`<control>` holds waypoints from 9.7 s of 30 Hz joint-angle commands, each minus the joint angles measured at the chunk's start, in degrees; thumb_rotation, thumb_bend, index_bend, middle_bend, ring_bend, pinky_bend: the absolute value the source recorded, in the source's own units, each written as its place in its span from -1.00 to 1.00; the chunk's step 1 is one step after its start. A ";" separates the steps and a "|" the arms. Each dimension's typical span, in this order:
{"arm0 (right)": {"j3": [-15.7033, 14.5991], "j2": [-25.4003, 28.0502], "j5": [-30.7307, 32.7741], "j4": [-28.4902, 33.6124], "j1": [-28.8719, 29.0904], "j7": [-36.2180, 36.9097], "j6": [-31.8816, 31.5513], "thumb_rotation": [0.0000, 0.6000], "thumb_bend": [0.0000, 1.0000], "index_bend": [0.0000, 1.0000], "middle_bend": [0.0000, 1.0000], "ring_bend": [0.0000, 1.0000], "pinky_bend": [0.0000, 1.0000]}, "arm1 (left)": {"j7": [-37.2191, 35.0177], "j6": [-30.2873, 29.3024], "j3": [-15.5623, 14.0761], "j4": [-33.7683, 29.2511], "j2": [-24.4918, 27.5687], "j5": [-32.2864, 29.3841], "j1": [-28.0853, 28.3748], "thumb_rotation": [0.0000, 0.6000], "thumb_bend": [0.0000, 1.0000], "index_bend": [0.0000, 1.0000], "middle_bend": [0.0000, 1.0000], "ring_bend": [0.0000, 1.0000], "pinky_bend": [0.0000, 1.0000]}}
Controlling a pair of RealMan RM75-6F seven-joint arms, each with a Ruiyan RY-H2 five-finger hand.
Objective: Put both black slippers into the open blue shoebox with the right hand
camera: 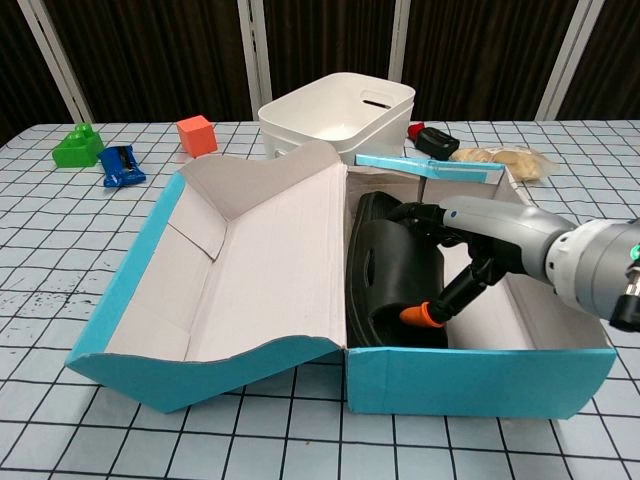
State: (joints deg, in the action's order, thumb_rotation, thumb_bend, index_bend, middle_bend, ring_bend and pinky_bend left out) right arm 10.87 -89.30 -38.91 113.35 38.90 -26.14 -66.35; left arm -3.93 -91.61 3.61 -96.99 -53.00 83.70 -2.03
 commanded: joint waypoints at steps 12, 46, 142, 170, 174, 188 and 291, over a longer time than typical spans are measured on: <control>0.21 1.66 1.75 3.40 0.78 -2.47 -2.48 1.00 -0.46 -1.00 -0.73 -0.78 -0.88 | 0.29 -0.04 -0.11 -0.22 0.04 0.09 -0.04 1.00 -0.26 -0.94 -1.00 -1.00 -0.94; -2.02 33.88 -24.39 21.64 -12.84 10.27 -11.17 1.00 -0.65 -1.00 -0.87 -0.86 -0.90 | 0.13 -0.64 0.11 -0.33 0.20 -0.27 -0.34 1.00 -0.26 -0.94 -1.00 -1.00 -0.94; -22.75 34.84 0.88 -25.90 7.26 20.49 46.06 1.00 -0.65 -0.89 -0.70 -0.90 -0.93 | 12.96 0.30 4.68 2.63 -6.04 -8.40 2.02 1.00 -0.26 -0.94 -1.00 -1.00 -0.94; -24.03 37.17 -1.14 -22.82 7.82 21.03 42.16 1.00 -0.23 -0.01 -0.12 -0.57 -0.93 | 13.25 0.74 4.68 2.77 -6.28 -8.67 2.30 1.00 -0.26 -0.94 -1.00 -1.00 -0.94; -24.03 40.20 -1.74 -20.12 8.92 20.95 42.69 1.00 -0.23 0.00 -0.12 -0.57 -0.93 | 13.10 0.85 4.64 2.80 -6.25 -8.57 2.36 1.00 -0.26 -0.94 -1.00 -1.00 -0.94; -12.98 54.53 -7.06 -5.18 7.12 32.23 36.97 1.00 -0.23 0.04 -0.12 -0.57 -0.95 | 11.36 1.01 4.57 2.82 -5.64 -8.34 2.21 1.00 -0.26 -0.94 -1.00 -1.00 -0.94; -4.68 5.97 -41.87 -32.38 -3.34 40.88 9.94 1.00 -0.22 0.25 -0.12 -0.30 -0.02 | 6.33 2.03 4.35 3.13 -3.78 -8.17 1.95 1.00 -0.26 -0.94 -1.00 -1.00 -0.94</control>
State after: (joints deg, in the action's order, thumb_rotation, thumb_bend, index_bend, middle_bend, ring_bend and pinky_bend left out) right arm 6.14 -83.67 -81.32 80.49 35.26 15.38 -57.10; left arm 2.40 -89.58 7.96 -93.86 -56.77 75.53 -0.08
